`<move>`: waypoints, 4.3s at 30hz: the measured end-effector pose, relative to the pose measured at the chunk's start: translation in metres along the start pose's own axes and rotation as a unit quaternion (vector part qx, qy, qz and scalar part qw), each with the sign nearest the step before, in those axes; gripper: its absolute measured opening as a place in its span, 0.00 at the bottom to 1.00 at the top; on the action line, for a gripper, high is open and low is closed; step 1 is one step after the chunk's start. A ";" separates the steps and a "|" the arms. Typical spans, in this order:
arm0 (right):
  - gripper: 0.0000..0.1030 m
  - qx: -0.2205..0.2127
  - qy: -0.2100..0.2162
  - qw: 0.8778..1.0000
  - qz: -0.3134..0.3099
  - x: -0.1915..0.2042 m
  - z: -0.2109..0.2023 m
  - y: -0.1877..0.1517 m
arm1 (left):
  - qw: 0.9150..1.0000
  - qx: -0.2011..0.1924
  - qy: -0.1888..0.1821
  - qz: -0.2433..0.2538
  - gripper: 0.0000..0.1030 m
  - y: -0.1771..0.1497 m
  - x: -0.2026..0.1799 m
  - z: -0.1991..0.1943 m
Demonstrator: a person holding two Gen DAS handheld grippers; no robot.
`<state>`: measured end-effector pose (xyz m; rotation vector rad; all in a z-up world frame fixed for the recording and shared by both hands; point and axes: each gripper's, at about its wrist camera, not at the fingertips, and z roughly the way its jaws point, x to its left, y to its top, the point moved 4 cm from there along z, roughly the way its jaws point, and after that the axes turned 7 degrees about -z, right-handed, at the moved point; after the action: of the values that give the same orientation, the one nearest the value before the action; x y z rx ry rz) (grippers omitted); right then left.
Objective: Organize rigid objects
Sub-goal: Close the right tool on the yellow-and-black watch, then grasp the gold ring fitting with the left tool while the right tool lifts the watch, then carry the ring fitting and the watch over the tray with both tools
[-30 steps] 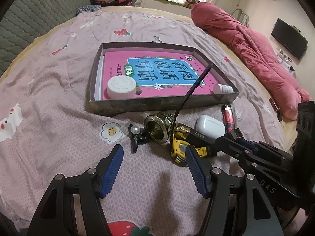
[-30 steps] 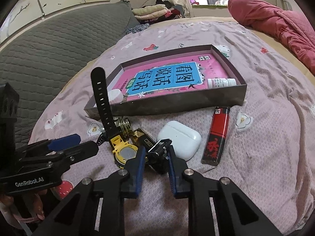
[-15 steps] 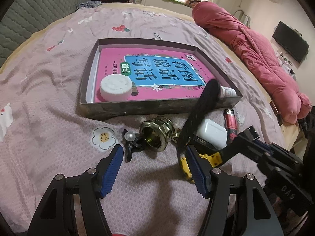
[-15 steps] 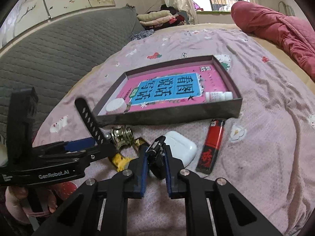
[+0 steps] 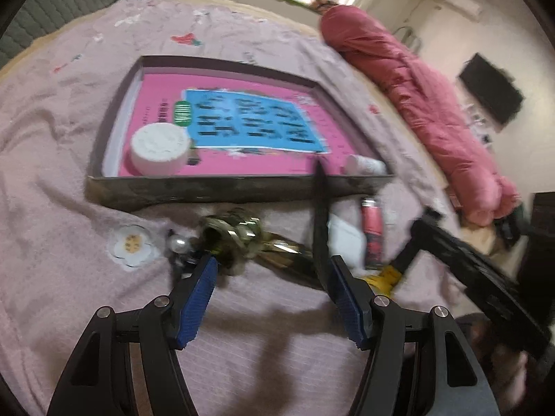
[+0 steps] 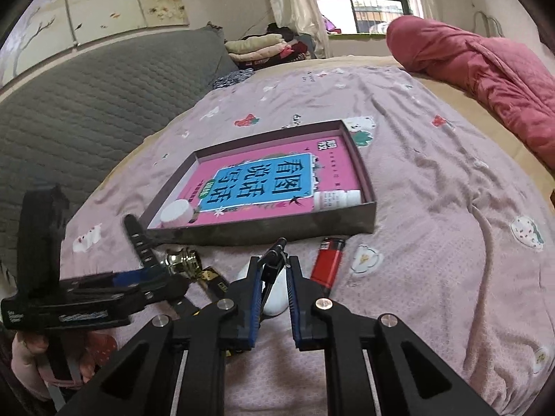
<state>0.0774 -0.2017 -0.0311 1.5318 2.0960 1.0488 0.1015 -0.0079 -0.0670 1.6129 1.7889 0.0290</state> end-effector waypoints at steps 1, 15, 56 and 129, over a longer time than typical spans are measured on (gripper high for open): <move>0.14 0.001 0.001 1.000 0.004 -0.002 0.000 0.000 | 1.000 -0.001 -0.003 0.003 0.65 0.000 -0.001 -0.001; 0.13 0.004 -0.011 0.999 0.042 -0.027 0.000 -0.002 | 0.999 -0.022 -0.017 -0.035 0.65 0.012 0.015 -0.005; 0.12 -0.021 -0.003 1.000 -0.009 -0.012 -0.007 0.007 | 0.998 -0.054 0.012 -0.002 0.09 0.029 -0.010 0.010; 0.12 -0.145 -0.009 0.989 -0.012 -0.022 0.015 0.116 | 0.993 -0.095 0.064 0.037 0.09 0.080 -0.021 0.000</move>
<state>0.1729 -0.2000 0.0398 1.3648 1.8469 1.2614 0.1698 -0.0091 -0.0195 1.5685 1.7615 0.3343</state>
